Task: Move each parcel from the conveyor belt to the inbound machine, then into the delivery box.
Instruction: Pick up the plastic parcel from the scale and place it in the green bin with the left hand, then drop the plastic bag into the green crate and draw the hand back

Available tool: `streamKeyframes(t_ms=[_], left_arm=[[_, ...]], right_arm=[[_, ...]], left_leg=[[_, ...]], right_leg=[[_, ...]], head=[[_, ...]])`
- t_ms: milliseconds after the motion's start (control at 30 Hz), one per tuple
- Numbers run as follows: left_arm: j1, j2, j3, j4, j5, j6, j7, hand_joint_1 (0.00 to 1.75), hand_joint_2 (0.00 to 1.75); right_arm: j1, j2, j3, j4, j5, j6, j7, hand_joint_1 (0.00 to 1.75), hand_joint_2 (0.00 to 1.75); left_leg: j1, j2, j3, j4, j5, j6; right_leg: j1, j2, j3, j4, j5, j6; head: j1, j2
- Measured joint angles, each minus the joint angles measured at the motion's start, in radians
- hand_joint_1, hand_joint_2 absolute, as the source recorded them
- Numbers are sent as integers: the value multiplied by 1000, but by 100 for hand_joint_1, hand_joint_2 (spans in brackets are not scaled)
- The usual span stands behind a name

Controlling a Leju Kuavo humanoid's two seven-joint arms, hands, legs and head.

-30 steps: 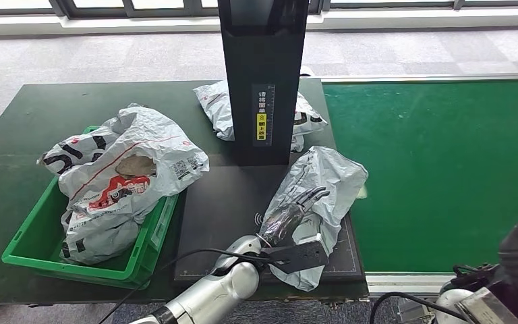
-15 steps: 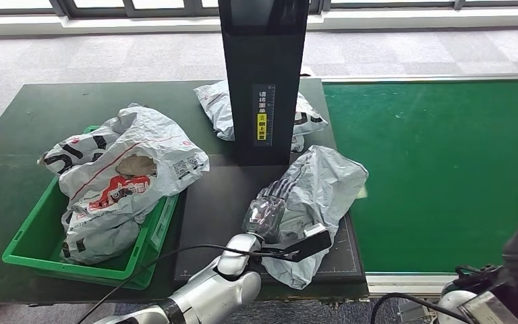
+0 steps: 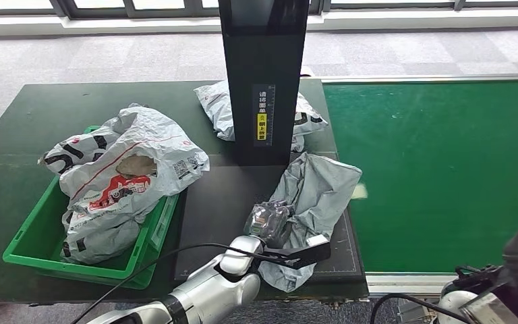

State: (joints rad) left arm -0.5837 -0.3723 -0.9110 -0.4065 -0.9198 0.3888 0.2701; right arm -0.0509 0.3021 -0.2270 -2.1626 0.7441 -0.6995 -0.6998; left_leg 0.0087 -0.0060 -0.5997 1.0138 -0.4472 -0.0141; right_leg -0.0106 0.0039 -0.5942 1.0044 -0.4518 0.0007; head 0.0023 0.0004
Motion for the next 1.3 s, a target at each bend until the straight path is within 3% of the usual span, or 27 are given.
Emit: streamKeyframes(t_ms=[200,400,533,700,733,800,867,1133,1300], left_arm=[[-6,0,-4,9,-15,0,7,175,175],[-7,0,-4,11,-60,112,38,175,175],[8,6,8,-32,-181,245,64,175,175],[27,12,32,-90,-272,274,57,175,175],[58,16,83,-191,-367,287,17,175,175],[158,25,280,-579,-545,311,-136,175,175],[230,31,447,-904,-588,317,-254,175,175],[303,46,638,-1262,-466,317,-388,175,175],[329,53,842,-1313,-347,315,-440,175,175]], right_arm=[[0,0,0,0,0,0,0,0,175],[1,0,0,-10,10,0,0,0,175],[3,0,0,-19,13,0,0,0,175],[4,0,-1,-22,13,0,0,0,175],[4,0,-1,-25,14,0,0,0,175],[5,0,-4,-29,13,0,0,0,175],[5,0,-6,-29,13,0,0,0,175],[5,0,-10,-29,9,0,0,0,175],[5,0,-11,-30,3,0,0,0,175]], left_leg=[[0,0,0,0,0,0],[0,0,0,0,0,0],[0,0,0,0,0,0],[0,0,0,0,0,0],[0,0,0,0,0,0],[0,3,0,0,-1,0],[0,4,0,0,-2,0],[1,2,0,-1,-1,-1],[1,2,1,-1,-1,-2]], right_leg=[[0,0,0,0,0,0],[0,0,0,0,0,0],[0,0,0,0,0,0],[0,0,0,0,0,0],[0,0,-1,0,0,0],[0,3,-2,0,0,0],[1,4,-2,0,-1,-1],[2,2,-1,0,-1,-1],[3,2,-1,0,-1,-1]], head=[[0,0],[0,0],[0,0],[0,0],[0,0],[0,0],[0,0],[0,0],[0,0]])
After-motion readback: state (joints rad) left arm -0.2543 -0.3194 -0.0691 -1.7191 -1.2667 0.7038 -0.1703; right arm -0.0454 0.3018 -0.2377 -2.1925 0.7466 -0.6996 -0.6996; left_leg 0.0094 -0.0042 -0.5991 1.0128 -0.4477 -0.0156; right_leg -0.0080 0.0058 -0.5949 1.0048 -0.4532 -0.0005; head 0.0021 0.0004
